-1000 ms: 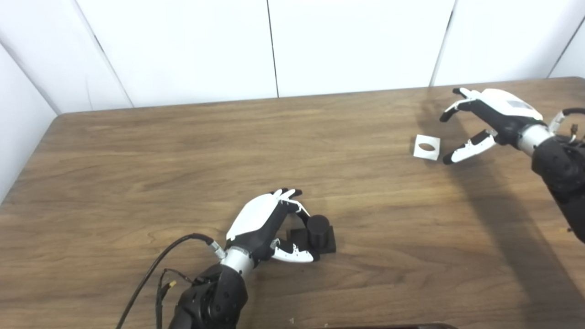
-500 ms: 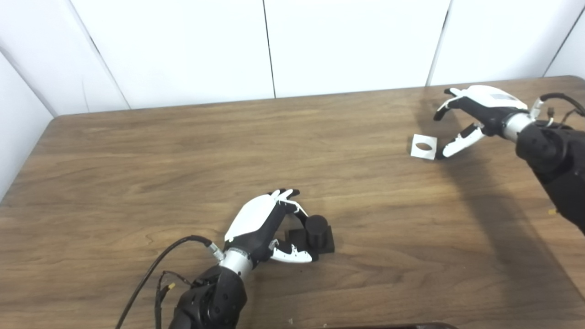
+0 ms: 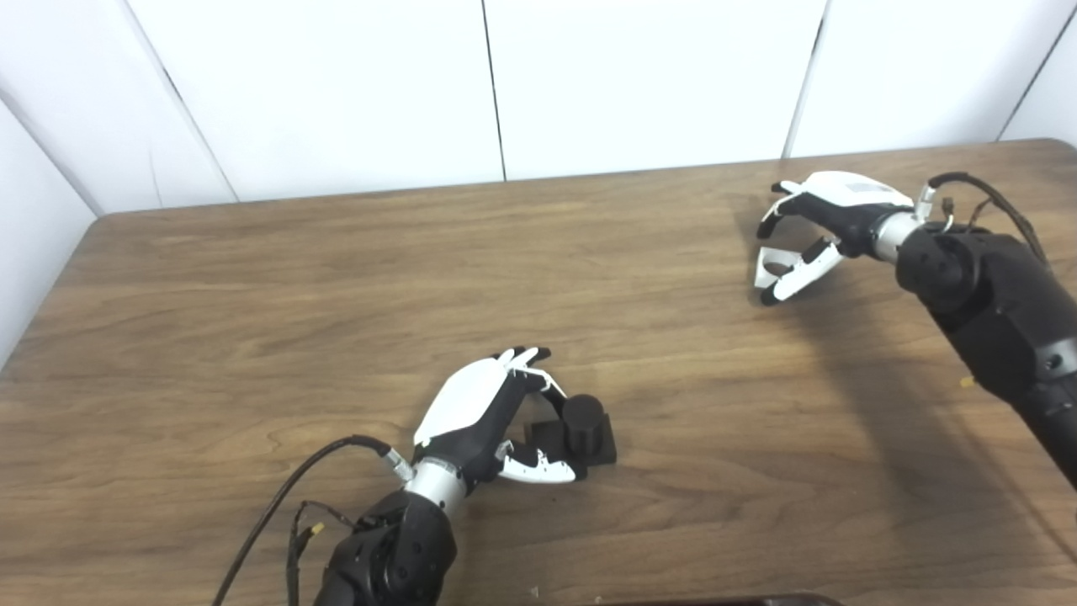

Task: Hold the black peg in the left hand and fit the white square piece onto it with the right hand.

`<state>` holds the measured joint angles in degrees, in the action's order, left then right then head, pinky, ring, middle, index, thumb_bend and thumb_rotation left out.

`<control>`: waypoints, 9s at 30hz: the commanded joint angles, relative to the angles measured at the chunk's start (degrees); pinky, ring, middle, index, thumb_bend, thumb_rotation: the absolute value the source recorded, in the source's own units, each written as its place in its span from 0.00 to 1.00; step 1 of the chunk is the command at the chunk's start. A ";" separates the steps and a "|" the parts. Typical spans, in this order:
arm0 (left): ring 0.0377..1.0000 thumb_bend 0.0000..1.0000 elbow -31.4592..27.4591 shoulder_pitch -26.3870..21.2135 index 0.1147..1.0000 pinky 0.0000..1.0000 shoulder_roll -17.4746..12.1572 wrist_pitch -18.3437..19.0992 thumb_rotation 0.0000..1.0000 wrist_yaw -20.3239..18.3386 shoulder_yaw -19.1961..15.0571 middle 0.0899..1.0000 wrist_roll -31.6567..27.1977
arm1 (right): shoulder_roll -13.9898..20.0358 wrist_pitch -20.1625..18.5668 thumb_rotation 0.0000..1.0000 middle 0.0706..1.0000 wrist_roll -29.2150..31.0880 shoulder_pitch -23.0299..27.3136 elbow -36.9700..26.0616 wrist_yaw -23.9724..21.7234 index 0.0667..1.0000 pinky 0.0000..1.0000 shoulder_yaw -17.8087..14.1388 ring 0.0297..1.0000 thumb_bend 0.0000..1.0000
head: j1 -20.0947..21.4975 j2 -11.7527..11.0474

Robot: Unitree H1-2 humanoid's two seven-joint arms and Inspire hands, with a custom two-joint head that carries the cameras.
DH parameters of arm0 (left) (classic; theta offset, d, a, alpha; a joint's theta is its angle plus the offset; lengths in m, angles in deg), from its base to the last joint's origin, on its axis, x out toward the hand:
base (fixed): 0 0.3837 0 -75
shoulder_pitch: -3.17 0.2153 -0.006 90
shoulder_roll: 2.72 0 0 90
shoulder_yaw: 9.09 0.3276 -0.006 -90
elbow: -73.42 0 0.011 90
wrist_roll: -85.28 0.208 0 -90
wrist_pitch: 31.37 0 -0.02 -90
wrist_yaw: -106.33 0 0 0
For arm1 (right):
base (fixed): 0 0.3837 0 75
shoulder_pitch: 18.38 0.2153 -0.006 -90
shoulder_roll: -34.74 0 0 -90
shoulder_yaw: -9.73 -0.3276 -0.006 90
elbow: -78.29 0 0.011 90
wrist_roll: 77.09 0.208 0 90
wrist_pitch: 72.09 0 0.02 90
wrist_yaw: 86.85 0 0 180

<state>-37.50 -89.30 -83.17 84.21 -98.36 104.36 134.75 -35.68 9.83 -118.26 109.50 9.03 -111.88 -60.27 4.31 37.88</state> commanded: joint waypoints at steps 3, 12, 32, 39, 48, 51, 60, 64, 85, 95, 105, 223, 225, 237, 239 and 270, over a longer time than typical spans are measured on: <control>1.00 0.50 3.02 0.66 0.43 1.00 -0.68 0.89 0.07 -1.03 0.79 0.95 0.23 | -0.34 -1.26 0.40 0.99 -1.31 4.39 0.42 -0.91 0.72 1.00 0.98 1.00 0.94 | -0.25 0.02; 1.00 0.50 2.87 0.80 0.42 1.00 -0.62 1.13 0.07 -1.25 0.60 0.95 0.90 | -0.85 -0.92 0.40 0.99 -1.58 5.15 4.20 -0.11 0.73 1.00 1.41 1.00 0.94 | -0.08 -0.14; 1.00 0.50 3.16 0.58 0.42 1.00 -0.86 0.76 0.07 -0.26 0.72 0.95 0.06 | -0.06 -0.10 0.38 1.00 -1.45 4.65 5.77 1.84 0.71 1.00 2.28 1.00 0.93 | 0.12 -0.23; 1.00 0.50 3.82 -0.14 0.42 1.00 -0.87 1.08 0.07 -0.69 0.85 0.95 0.39 | 0.68 -1.28 0.39 1.00 -1.96 3.66 1.85 0.90 0.71 1.00 2.07 1.00 0.95 | 0.32 -0.42; 1.00 0.50 4.21 -0.70 0.42 1.00 -0.51 1.19 0.08 -1.15 0.49 0.96 0.89 | 1.83 -2.44 0.38 1.00 -2.62 2.87 -1.21 -1.14 0.72 1.00 1.95 1.00 0.95 | 0.24 -0.40; 1.00 0.50 3.99 -0.79 0.42 1.00 -0.65 1.16 0.08 -1.25 0.46 0.96 0.88 | 2.13 -3.06 0.37 1.00 -2.64 2.38 -2.26 -1.96 0.72 1.00 1.83 1.00 0.95 | 0.21 -0.35; 1.00 0.50 3.83 -0.77 0.42 1.00 -1.05 1.15 0.08 -1.11 0.27 0.95 1.12 | 2.68 -3.30 0.36 1.00 -2.74 1.32 -3.69 -2.69 0.72 1.00 1.38 1.00 0.94 | 0.47 -0.16; 1.00 0.50 3.79 -0.72 0.42 1.00 -0.96 1.13 0.08 -0.92 0.13 0.95 0.97 | 2.87 -3.39 0.37 1.00 -2.86 1.20 -3.84 -2.88 0.72 1.00 1.23 1.00 0.94 | 0.46 -0.09; 1.00 0.50 2.94 -0.58 0.42 1.00 -1.78 1.19 0.08 -1.39 -0.05 0.95 0.89 | 2.62 -3.43 0.31 0.99 -3.08 -0.17 -2.78 -0.82 0.70 1.00 0.82 1.00 0.92 | 0.55 0.65; 1.00 0.50 2.81 -0.62 0.42 1.00 -1.59 1.20 0.08 -1.96 -0.29 0.95 1.45 | 2.33 -3.21 0.21 0.97 -3.20 -0.65 -1.52 1.89 0.65 1.00 0.92 1.00 0.89 | 0.46 0.73; 1.00 0.50 2.66 -0.85 0.42 1.00 -1.54 1.20 0.08 -2.33 -0.46 0.95 1.29 | 2.01 -1.50 0.19 0.95 -3.56 -1.71 -0.51 5.99 0.63 1.00 1.40 1.00 0.90 | 0.52 0.62; 1.00 0.50 2.81 -0.50 0.42 1.00 -0.44 1.20 0.08 -0.95 -0.93 0.95 1.11 | 4.21 -0.72 0.14 0.92 -0.66 -1.98 -7.88 0.24 0.45 1.00 1.12 1.00 0.52 | -0.30 1.19; 1.00 0.50 3.02 -0.52 0.42 1.00 -0.63 1.00 0.08 -0.37 -0.72 0.95 0.78 | 4.36 -0.38 0.14 0.92 -0.79 -2.17 -9.98 -0.17 0.45 1.00 0.86 1.00 0.52 | -0.37 1.05; 1.00 0.50 3.17 -0.37 0.42 1.00 -0.44 1.08 0.08 -0.35 -0.69 0.95 0.98 | 3.22 -2.01 0.14 0.92 -2.26 -3.07 -19.73 -4.84 0.45 1.00 -0.07 1.00 0.52 | -0.48 0.86; 1.00 0.50 3.31 -0.39 0.42 1.00 -0.33 1.10 0.08 -0.24 -0.68 0.95 1.08 | 3.07 -2.23 0.13 0.93 -2.24 -3.14 -21.43 -5.80 0.45 1.00 -0.09 1.00 0.52 | -0.48 0.91; 1.00 0.50 3.18 -0.32 0.43 1.00 0.93 1.26 0.08 -1.32 -1.01 0.95 3.05 | -2.47 -3.91 0.13 0.91 1.85 -1.17 -43.69 -22.64 0.45 1.00 0.11 1.00 0.52 | -1.98 1.23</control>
<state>-36.31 -90.14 -81.79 84.21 -98.28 103.40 136.07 -37.80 6.16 -116.80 104.93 -32.75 -134.55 -59.31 2.29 39.02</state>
